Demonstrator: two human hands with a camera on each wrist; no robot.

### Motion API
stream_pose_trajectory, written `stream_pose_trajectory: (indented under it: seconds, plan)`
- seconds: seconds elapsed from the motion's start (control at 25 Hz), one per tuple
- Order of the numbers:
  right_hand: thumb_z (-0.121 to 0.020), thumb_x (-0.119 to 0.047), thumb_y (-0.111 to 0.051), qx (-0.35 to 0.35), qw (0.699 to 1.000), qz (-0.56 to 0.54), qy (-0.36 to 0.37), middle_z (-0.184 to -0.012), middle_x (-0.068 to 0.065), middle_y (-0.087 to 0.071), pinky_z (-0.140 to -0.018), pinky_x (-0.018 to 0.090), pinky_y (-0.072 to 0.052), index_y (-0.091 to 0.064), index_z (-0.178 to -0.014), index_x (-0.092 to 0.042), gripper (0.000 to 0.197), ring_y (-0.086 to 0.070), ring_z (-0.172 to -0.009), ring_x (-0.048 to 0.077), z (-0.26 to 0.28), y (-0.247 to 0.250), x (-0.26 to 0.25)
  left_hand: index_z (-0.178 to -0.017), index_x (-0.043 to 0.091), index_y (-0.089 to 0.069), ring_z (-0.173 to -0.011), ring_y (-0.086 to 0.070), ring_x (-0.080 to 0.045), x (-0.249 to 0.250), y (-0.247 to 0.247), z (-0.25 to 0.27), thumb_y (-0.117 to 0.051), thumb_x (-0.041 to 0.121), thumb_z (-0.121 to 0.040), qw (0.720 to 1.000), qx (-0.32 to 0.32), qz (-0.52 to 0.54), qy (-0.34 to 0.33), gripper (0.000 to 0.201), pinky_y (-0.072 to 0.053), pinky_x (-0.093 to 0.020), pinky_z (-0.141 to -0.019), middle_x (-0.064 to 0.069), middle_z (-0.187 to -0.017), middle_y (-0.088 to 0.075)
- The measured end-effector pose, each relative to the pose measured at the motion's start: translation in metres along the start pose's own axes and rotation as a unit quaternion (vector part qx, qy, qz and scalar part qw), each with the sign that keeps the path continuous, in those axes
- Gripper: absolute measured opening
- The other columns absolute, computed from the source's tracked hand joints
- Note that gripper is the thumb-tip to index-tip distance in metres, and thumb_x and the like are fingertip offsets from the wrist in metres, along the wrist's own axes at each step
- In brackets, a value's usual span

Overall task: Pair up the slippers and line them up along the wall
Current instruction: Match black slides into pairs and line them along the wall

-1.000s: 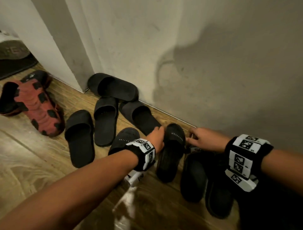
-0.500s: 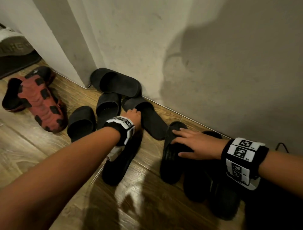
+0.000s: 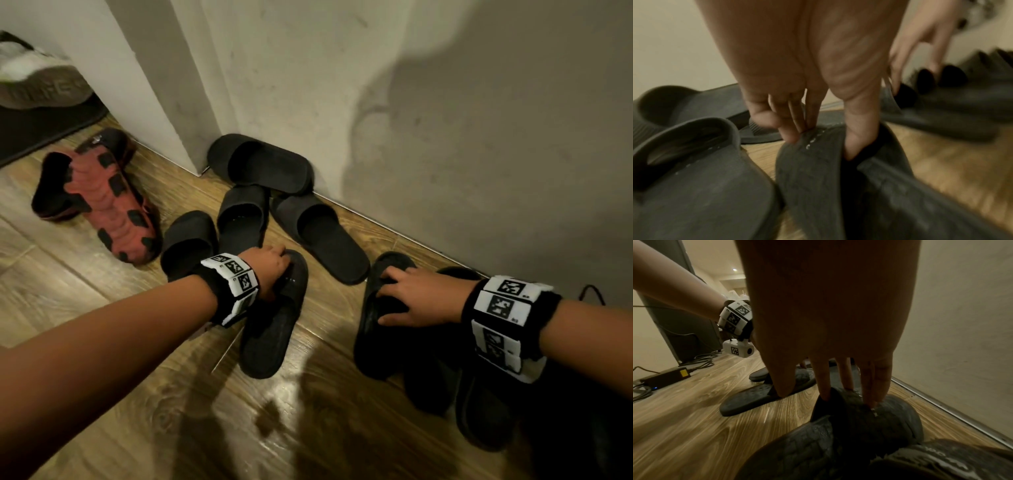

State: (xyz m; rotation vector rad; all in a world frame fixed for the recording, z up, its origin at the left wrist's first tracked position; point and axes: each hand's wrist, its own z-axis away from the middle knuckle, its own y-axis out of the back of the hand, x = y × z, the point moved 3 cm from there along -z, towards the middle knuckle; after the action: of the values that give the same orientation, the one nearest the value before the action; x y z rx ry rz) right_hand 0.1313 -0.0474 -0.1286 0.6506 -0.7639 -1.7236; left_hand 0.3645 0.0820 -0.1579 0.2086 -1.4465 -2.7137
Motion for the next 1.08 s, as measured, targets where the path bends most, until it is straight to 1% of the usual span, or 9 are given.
stream_pose_trajectory:
  seconds: [0.12, 0.24, 0.36, 0.48, 0.6, 0.68, 0.84, 1.0, 1.08]
  plan:
    - [-0.086, -0.067, -0.047, -0.020, 0.999, -0.045, -0.002, -0.157, 0.006, -0.024, -0.110, 0.041, -0.037, -0.043, -0.142, -0.020, 0.073, -0.045, -0.130, 0.034, -0.004, 0.001, -0.005, -0.137, 0.008, -0.039, -0.110, -0.060, -0.035, -0.011, 0.016, 0.007, -0.081, 0.033, -0.065, 0.996, -0.002, 0.084, 0.008, 0.087, -0.050, -0.038, -0.089, -0.014, -0.133, -0.040]
    - [-0.086, -0.065, -0.049, -0.013, 0.997, -0.068, 0.021, -0.162, 0.006, -0.013, -0.116, 0.041, -0.030, -0.033, -0.148, -0.018, 0.080, -0.033, -0.139, 0.034, -0.011, 0.004, -0.015, -0.139, 0.012, -0.038, -0.112, -0.058, -0.035, -0.024, 0.037, 0.017, -0.083, 0.031, -0.061, 0.989, 0.036, 0.141, 0.016, 0.092, -0.051, -0.040, -0.095, -0.013, -0.131, -0.038]
    - [-0.088, -0.062, -0.050, 0.010, 0.996, -0.060, 0.069, -0.162, 0.011, -0.011, -0.118, 0.040, -0.024, -0.022, -0.152, -0.017, 0.083, -0.025, -0.143, 0.033, -0.021, 0.008, -0.039, -0.137, 0.015, -0.040, -0.113, -0.056, -0.035, -0.034, 0.053, 0.023, -0.083, 0.030, -0.062, 0.984, 0.058, 0.170, 0.015, 0.088, -0.048, -0.043, -0.099, -0.011, -0.127, -0.038]
    - [-0.090, -0.059, -0.048, 0.024, 0.996, -0.019, 0.087, -0.158, 0.012, -0.022, -0.112, 0.043, -0.033, -0.037, -0.145, -0.010, 0.074, -0.037, -0.135, 0.035, -0.028, 0.010, -0.059, -0.138, 0.017, -0.040, -0.112, -0.056, -0.033, -0.030, 0.064, 0.022, -0.082, 0.030, -0.064, 0.981, 0.076, 0.178, 0.012, 0.086, -0.048, -0.041, -0.100, -0.010, -0.128, -0.038]
    - [-0.091, -0.059, -0.044, 0.035, 0.996, 0.046, 0.067, -0.153, 0.007, -0.034, -0.097, 0.043, -0.043, -0.059, -0.123, -0.004, 0.065, -0.051, -0.115, 0.035, -0.021, 0.010, -0.054, -0.139, 0.015, -0.039, -0.114, -0.055, -0.032, -0.014, 0.075, 0.015, -0.082, 0.028, -0.065, 0.979, 0.088, 0.184, -0.009, 0.086, -0.046, -0.035, -0.101, -0.011, -0.132, -0.036]
    - [-0.090, -0.060, -0.045, 0.026, 0.996, 0.079, 0.045, -0.154, 0.006, -0.031, -0.095, 0.044, -0.045, -0.061, -0.119, -0.002, 0.067, -0.050, -0.113, 0.034, -0.011, 0.002, -0.039, -0.139, 0.013, -0.040, -0.113, -0.056, -0.034, 0.003, 0.082, 0.004, -0.081, 0.027, -0.066, 0.977, 0.102, 0.183, -0.025, 0.085, -0.047, -0.037, -0.100, -0.013, -0.132, -0.037]
    - [-0.087, -0.062, -0.047, 0.030, 0.994, 0.104, 0.014, -0.156, 0.005, -0.022, -0.096, 0.044, -0.045, -0.056, -0.127, -0.003, 0.072, -0.044, -0.116, 0.031, 0.007, -0.015, -0.014, -0.134, 0.009, -0.045, -0.110, -0.058, -0.038, 0.042, 0.098, -0.031, -0.079, 0.027, -0.067, 0.975, 0.122, 0.180, -0.051, 0.077, -0.049, -0.042, -0.096, -0.016, -0.130, -0.041]
    - [-0.088, -0.061, -0.047, 0.038, 0.996, 0.083, 0.011, -0.152, 0.004, -0.027, -0.094, 0.043, -0.043, -0.059, -0.123, -0.004, 0.069, -0.044, -0.113, 0.030, 0.006, -0.017, -0.008, -0.131, 0.007, -0.047, -0.111, -0.059, -0.040, 0.070, 0.089, -0.069, -0.070, 0.019, -0.077, 0.980, 0.073, 0.167, -0.073, 0.060, -0.047, -0.041, -0.100, -0.019, -0.132, -0.042]
    - [-0.088, -0.061, -0.047, 0.036, 0.997, 0.067, 0.005, -0.152, 0.002, -0.026, -0.093, 0.043, -0.043, -0.060, -0.122, -0.003, 0.068, -0.044, -0.113, 0.031, 0.004, -0.017, -0.006, -0.136, 0.007, -0.043, -0.116, -0.057, -0.040, 0.074, 0.077, -0.081, -0.063, 0.016, -0.084, 0.983, 0.058, 0.158, -0.074, 0.057, -0.043, -0.039, -0.101, -0.022, -0.135, -0.045]
